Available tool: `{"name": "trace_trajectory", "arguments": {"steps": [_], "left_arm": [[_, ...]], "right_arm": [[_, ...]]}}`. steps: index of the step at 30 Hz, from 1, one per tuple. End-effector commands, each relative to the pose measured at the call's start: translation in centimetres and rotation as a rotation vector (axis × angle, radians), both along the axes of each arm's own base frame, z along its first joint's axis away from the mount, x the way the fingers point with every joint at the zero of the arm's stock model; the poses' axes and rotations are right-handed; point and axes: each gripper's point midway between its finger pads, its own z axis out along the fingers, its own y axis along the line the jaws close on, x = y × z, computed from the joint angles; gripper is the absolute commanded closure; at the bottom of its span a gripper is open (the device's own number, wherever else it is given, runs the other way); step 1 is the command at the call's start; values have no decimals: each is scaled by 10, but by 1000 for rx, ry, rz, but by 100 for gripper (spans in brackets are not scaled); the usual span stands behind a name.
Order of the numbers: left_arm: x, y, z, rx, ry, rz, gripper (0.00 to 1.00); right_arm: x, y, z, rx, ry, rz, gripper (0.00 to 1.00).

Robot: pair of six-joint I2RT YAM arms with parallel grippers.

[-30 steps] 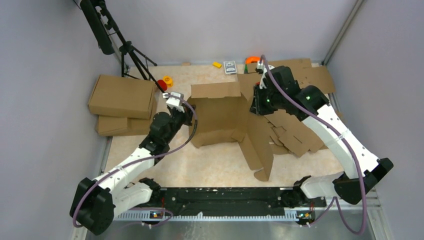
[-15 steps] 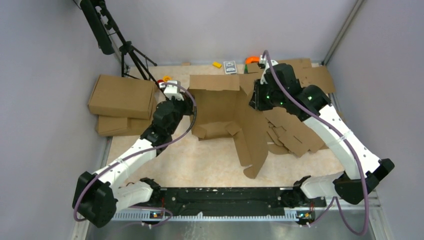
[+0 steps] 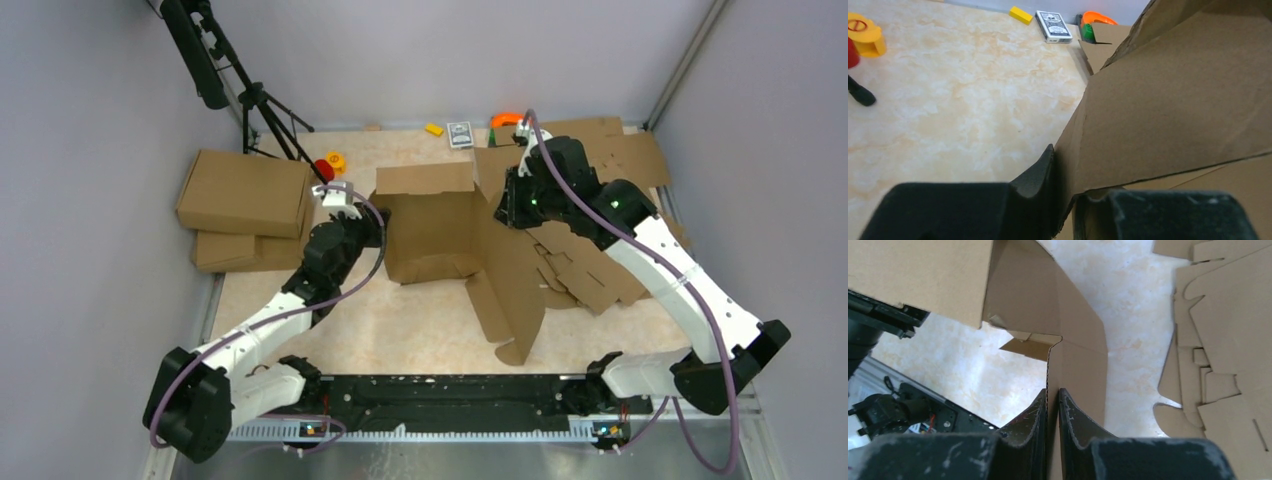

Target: Fold the paper box

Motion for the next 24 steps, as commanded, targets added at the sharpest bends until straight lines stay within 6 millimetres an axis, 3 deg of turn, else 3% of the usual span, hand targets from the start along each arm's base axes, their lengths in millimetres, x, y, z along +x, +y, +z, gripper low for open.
{"name": "trace_trajectory", "arguments": {"steps": [1, 6, 14, 21, 24], "left_arm": [[-2, -10, 9, -118, -9, -33, 79], [-2, -16, 8, -75, 14, -69, 67], [-19, -4, -37, -54, 99, -45, 65], [-26, -1, -69, -39, 154, -42, 64], [-25, -1, -76, -37, 179, -32, 66]], "right_arm": [[-9, 21, 18, 133, -3, 43, 90], [-6, 10, 16, 92, -9, 3, 83], [-6, -2, -4, 99, 23, -47, 80], [-14, -1, -19, 92, 65, -23, 53], [-18, -1, -26, 79, 93, -12, 51]]}}
